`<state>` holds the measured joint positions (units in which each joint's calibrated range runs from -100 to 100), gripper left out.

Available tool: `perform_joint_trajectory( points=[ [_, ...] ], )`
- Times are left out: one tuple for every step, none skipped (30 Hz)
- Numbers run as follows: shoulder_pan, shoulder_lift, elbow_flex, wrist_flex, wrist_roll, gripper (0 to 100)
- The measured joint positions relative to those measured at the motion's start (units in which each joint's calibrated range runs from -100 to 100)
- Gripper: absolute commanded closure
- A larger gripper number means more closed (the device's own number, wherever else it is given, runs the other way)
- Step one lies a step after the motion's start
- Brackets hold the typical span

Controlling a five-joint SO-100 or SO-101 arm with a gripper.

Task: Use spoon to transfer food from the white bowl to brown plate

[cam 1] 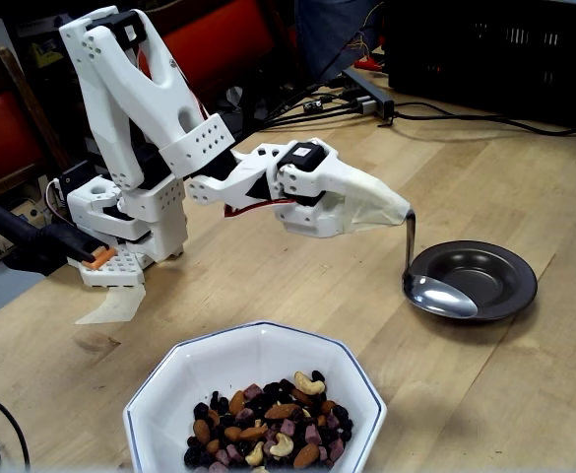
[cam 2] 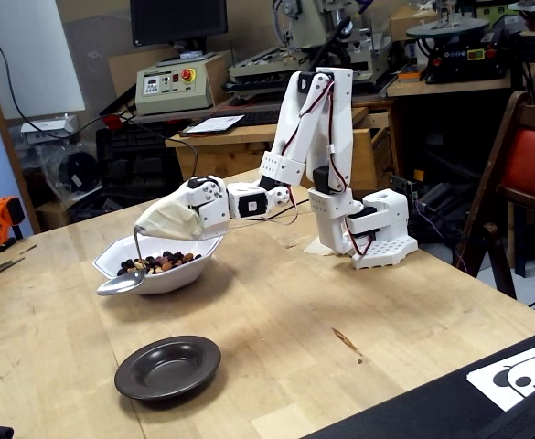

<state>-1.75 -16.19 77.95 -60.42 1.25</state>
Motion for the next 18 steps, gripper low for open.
perform_joint_trajectory(
  points=[
    [0.0, 0.94, 0.0, -0.8, 0.0, 98],
    [0.0, 1.8, 0.0, -1.77, 0.0, 98],
    [0.0, 2.58, 0.0, -2.65, 0.0, 98],
    [0.0, 3.35, 0.0, -3.77, 0.0, 98],
    [0.0, 3.95, -0.08, -4.98, 0.0, 98],
    [0.0, 4.38, -0.08, -6.18, 0.0, 98],
    [0.0, 4.64, -0.08, -7.07, 0.0, 98],
    [0.0, 4.72, -0.08, -7.95, 0.0, 98],
    [0.0, 4.72, -0.08, -8.59, 0.0, 98],
    [0.0, 4.72, -0.08, -8.99, 0.0, 98],
    [0.0, 4.72, -0.08, -9.23, 0.0, 98],
    [0.0, 4.72, -0.08, -9.31, 0.0, 98],
    [0.0, 4.72, -0.08, -9.47, 0.0, 98],
    [0.0, 4.72, -0.08, -9.47, 0.0, 98],
    [0.0, 4.72, -0.08, -9.47, 0.0, 98],
    [0.0, 4.72, -0.08, -9.47, 0.0, 98],
    [0.0, 4.72, -0.08, -9.47, 0.0, 98],
    [0.0, 4.72, -0.08, -9.47, 0.05, 98]
  ],
)
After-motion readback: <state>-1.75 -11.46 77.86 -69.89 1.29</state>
